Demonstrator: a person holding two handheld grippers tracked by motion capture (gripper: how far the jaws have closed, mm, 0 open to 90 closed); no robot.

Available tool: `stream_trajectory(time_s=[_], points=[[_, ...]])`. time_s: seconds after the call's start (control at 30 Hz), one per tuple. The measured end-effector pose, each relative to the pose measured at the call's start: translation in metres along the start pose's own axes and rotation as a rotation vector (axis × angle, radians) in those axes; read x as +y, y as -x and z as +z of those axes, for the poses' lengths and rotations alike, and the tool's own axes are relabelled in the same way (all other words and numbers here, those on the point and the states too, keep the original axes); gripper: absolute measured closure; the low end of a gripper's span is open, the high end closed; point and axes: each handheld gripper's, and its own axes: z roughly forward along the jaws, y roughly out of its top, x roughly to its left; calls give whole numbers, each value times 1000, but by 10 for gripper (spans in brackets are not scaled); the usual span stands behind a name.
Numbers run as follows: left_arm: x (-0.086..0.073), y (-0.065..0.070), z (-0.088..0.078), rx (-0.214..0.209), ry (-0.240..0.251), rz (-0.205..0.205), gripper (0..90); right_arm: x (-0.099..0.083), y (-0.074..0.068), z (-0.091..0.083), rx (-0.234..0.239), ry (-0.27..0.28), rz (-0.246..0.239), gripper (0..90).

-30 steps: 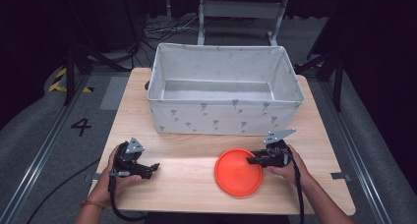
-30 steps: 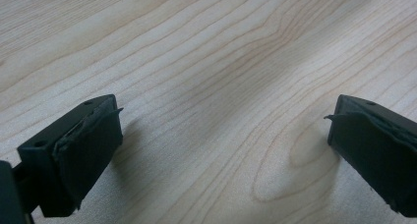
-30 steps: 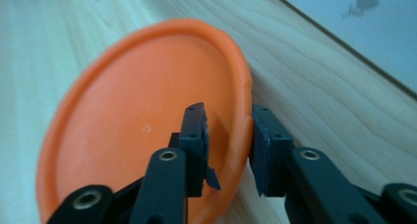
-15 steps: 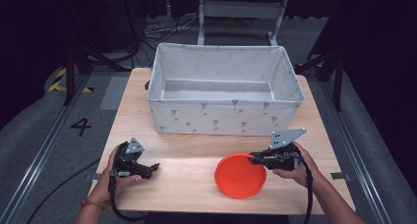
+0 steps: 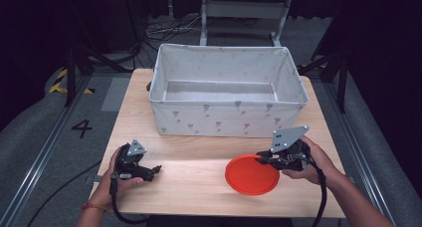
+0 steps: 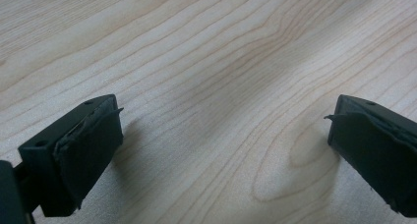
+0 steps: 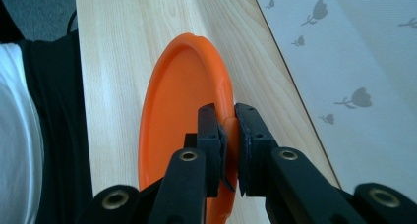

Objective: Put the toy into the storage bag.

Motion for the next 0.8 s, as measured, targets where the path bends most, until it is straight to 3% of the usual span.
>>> stream_trajectory(time_s=[0.27, 0.53, 0.8], points=[[0, 0, 0, 0, 0, 0, 4, -1, 13, -23, -21, -19, 3, 822], [0, 0, 0, 0, 0, 0, 4, -5, 20, -51, -85, -61, 0, 823], [0, 0, 0, 2, -1, 5, 4, -6, 26, -73, -122, -55, 20, 822]])
